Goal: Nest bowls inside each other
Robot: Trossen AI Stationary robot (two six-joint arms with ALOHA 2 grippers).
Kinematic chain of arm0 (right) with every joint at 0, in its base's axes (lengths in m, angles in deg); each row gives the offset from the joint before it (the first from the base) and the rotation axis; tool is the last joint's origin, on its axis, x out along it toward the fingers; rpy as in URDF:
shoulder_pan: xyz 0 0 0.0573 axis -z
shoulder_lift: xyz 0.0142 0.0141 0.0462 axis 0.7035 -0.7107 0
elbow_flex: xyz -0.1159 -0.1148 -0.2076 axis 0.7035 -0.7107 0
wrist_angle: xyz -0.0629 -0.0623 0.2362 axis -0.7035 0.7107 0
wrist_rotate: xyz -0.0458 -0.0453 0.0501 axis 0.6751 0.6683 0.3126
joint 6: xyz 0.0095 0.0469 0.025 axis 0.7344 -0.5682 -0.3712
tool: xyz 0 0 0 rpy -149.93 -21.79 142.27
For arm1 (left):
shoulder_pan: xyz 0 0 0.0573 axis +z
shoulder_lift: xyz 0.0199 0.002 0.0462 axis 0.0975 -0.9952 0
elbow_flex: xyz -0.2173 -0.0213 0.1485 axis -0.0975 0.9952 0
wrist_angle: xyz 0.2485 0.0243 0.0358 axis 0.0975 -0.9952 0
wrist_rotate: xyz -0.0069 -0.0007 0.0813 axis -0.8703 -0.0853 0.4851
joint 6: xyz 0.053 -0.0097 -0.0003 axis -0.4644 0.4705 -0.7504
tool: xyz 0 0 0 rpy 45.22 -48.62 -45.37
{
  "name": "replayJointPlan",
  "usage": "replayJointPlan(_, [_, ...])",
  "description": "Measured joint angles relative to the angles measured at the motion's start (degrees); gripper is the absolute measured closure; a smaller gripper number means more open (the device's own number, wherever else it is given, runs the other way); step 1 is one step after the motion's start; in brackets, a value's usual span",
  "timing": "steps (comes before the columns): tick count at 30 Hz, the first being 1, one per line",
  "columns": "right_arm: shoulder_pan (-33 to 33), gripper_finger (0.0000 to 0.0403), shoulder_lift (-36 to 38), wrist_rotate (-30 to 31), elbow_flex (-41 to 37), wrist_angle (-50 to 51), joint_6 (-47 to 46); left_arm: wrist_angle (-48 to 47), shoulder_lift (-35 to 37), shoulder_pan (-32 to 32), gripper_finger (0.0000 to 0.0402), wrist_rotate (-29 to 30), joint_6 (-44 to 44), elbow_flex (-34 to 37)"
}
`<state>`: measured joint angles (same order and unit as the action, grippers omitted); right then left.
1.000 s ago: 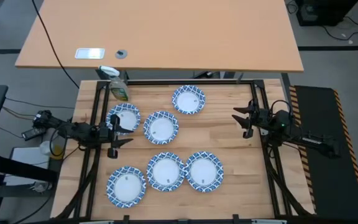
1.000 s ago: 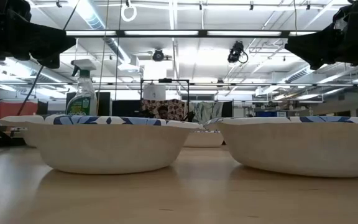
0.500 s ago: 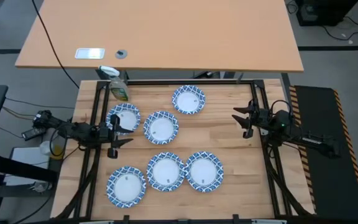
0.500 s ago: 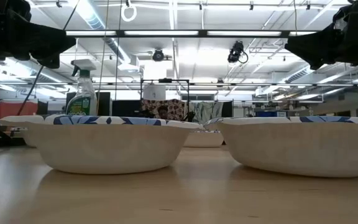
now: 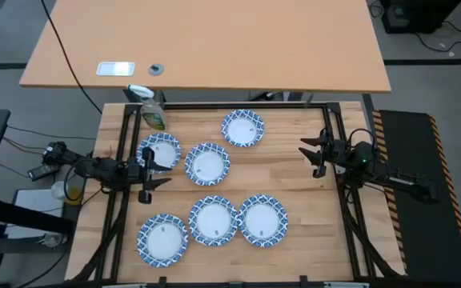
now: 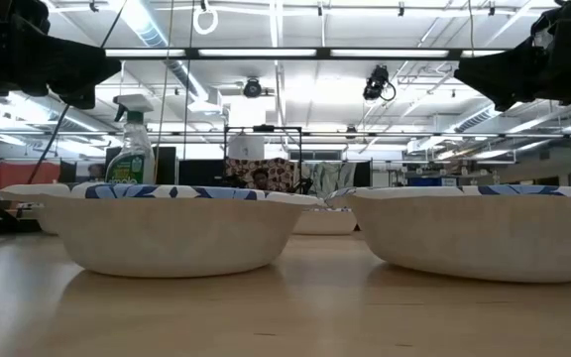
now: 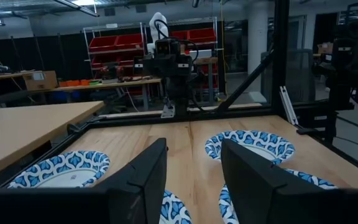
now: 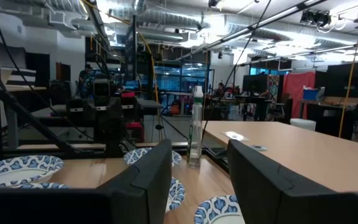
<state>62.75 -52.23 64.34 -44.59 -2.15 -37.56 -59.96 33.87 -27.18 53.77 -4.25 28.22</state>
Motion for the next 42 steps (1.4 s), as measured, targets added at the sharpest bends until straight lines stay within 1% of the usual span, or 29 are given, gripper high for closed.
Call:
replayJointPlan(7, [0.0, 0.0239, 0.0, 0.0, 0.0, 0.0, 0.0, 0.6, 0.0, 0.0, 0.0246, 0.0, 0.4, 0.0])
replayJointPlan(9, [0.0, 0.0239, 0.0, 0.0, 0.0, 0.0, 0.0, 1.5, 0.0, 0.0, 0.0246, 0.0, 3.5, 0.0])
replayJointPlan(13, [0.0, 0.0239, 0.0, 0.0, 0.0, 0.0, 0.0, 3.6, 0.0, 0.0, 0.0246, 0.0, 12.5, 0.0])
replayJointPlan(17, [0.0, 0.0239, 0.0, 0.0, 0.0, 0.0, 0.0, 4.4, 0.0, 0.0, 0.0246, 0.0, 17.2, 0.0])
replayJointPlan(25, [0.0, 0.0239, 0.0, 0.0, 0.0, 0.0, 0.0, 5.7, 0.0, 0.0, 0.0246, 0.0, 17.9, 0.0])
replayJointPlan(27, [0.0, 0.0239, 0.0, 0.0, 0.0, 0.0, 0.0, 6.3, 0.0, 0.0, 0.0246, 1.8, 16.5, 0.0])
replayJointPlan(31, [0.0, 0.0239, 0.0, 0.0, 0.0, 0.0, 0.0, 10.9, 0.0, 0.0, 0.0246, 12.6, 16.9, 0.0])
replayJointPlan(33, [0.0, 0.0239, 0.0, 0.0, 0.0, 0.0, 0.0, 12.3, 0.0, 0.0, 0.0246, 15.4, 17.3, 0.0])
replayJointPlan(40, [0.0, 0.0239, 0.0, 0.0, 0.0, -0.2, 0.0, 12.3, 0.0, 0.0, 0.0246, 15.8, 23.3, 0.0])
replayJointPlan(42, [0.0, 0.0239, 0.0, 0.0, 0.0, -1.3, 0.0, 11.9, 0.0, 0.0, 0.0246, 14.4, 23.5, 0.0])
